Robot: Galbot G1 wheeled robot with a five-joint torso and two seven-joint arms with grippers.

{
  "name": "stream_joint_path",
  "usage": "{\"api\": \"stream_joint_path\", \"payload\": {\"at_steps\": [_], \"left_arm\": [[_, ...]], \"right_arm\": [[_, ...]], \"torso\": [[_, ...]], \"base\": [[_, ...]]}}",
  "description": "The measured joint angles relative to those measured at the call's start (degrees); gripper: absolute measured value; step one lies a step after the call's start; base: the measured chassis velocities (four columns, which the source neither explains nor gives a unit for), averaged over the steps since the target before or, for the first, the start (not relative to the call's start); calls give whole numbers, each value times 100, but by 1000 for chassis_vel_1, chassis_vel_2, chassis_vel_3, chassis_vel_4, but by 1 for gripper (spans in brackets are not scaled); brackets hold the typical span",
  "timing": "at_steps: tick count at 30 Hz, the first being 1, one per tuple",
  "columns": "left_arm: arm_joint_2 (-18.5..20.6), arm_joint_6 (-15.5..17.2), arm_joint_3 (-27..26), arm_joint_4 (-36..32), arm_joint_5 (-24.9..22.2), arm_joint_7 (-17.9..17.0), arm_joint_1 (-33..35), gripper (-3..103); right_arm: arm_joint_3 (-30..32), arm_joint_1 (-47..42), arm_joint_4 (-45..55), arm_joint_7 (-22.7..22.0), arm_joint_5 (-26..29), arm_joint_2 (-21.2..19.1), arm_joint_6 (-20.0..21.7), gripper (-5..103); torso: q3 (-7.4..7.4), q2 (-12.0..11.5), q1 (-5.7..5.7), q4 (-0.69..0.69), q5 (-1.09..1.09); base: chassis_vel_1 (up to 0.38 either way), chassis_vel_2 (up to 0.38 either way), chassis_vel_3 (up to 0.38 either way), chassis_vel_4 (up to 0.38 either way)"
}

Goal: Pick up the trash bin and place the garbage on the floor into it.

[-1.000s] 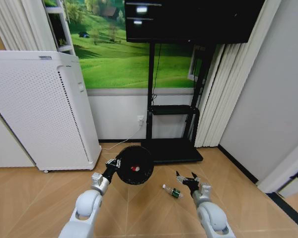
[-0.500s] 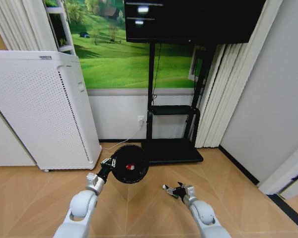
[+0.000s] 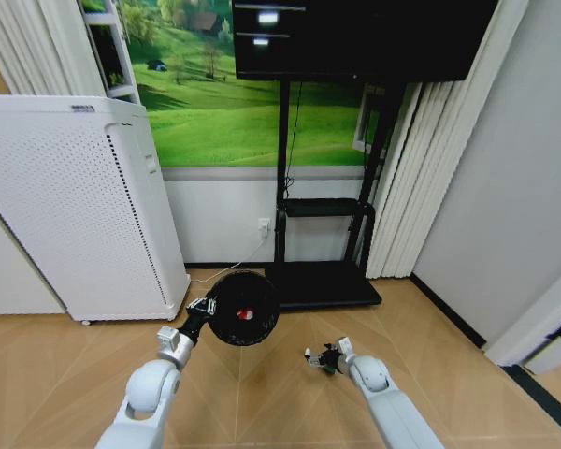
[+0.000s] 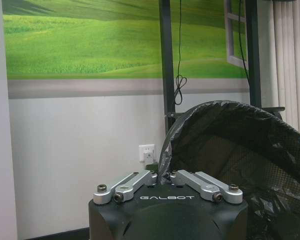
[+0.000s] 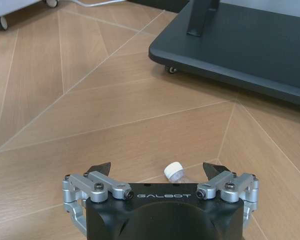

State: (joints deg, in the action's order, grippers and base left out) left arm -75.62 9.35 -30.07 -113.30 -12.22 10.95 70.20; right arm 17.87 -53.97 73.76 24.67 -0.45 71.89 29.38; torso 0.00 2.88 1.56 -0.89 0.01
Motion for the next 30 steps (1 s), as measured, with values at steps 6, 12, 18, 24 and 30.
{"api": "stream_joint_path", "payload": {"at_steps": [6, 12, 18, 24, 30], "left_arm": [[37, 20, -77, -45, -3, -12, 111, 3], [-4, 20, -155, -91, -2, -11, 158, 3], [-37, 19, -216, -142, -2, -10, 214, 3], [-69, 20, -229, -148, 12, -31, 189, 3], [-117, 20, -185, -137, 55, -54, 186, 3]], "right_arm": [[-249, 609, -937, 290, -531, 65, -117, 100], [-272, 952, -1446, 327, -833, 80, -133, 100], [-232, 1125, -1673, 380, -1095, 42, 47, 100], [-211, 1102, -1720, 441, -1233, -14, 242, 100], [-156, 1170, -2058, 358, -1381, 84, 205, 100]], "torso": [[0, 0, 0, 0, 0], [0, 0, 0, -1, 0], [0, 0, 0, 0, 0], [0, 0, 0, -2, -1], [0, 0, -1, -1, 0]], "base": [[0, 0, 0, 0], [0, 0, 0, 0], [0, 0, 0, 0], [0, 0, 0, 0], [0, 0, 0, 0]]}}
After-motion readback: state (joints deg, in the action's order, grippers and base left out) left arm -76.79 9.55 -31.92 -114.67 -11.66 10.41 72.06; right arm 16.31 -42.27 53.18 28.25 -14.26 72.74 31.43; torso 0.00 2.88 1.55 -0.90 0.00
